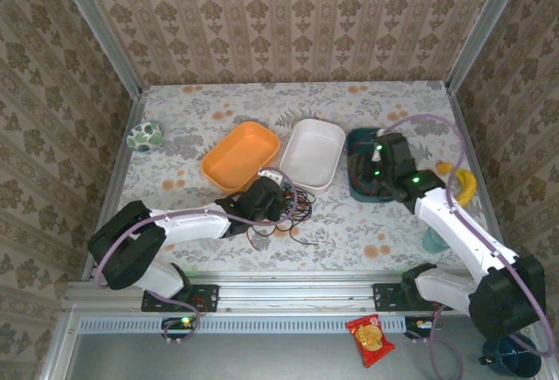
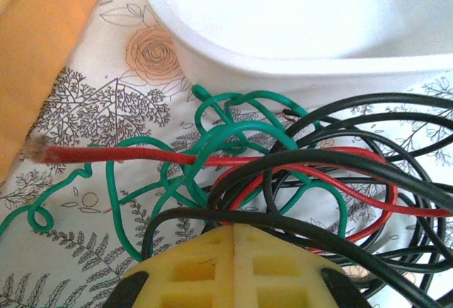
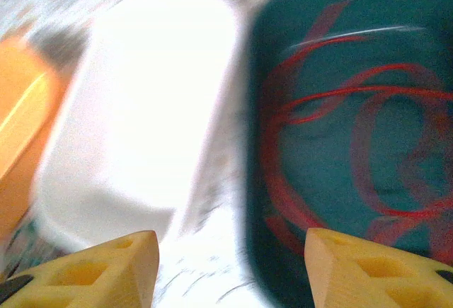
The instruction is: Untangle the cables
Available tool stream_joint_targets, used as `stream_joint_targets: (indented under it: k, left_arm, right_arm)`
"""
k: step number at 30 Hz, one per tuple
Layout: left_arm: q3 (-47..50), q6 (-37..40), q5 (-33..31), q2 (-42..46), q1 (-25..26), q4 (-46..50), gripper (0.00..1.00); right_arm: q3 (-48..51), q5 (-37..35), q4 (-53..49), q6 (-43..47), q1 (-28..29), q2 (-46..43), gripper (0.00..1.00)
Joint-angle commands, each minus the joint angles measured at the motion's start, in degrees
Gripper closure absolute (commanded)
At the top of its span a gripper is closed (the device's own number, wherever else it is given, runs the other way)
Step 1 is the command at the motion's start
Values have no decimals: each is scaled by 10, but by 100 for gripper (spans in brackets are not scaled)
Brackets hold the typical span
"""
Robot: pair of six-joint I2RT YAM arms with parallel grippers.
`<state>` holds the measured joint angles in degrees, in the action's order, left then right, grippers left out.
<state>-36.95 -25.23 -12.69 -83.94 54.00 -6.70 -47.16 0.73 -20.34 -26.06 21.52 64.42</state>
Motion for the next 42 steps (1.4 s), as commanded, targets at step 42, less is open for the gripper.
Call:
stream_joint_targets:
  k: [42]
  left_arm:
    - [127, -44, 12, 140, 1, 181, 73]
  right_arm:
    - [-38, 103, 43, 56, 180, 229, 45]
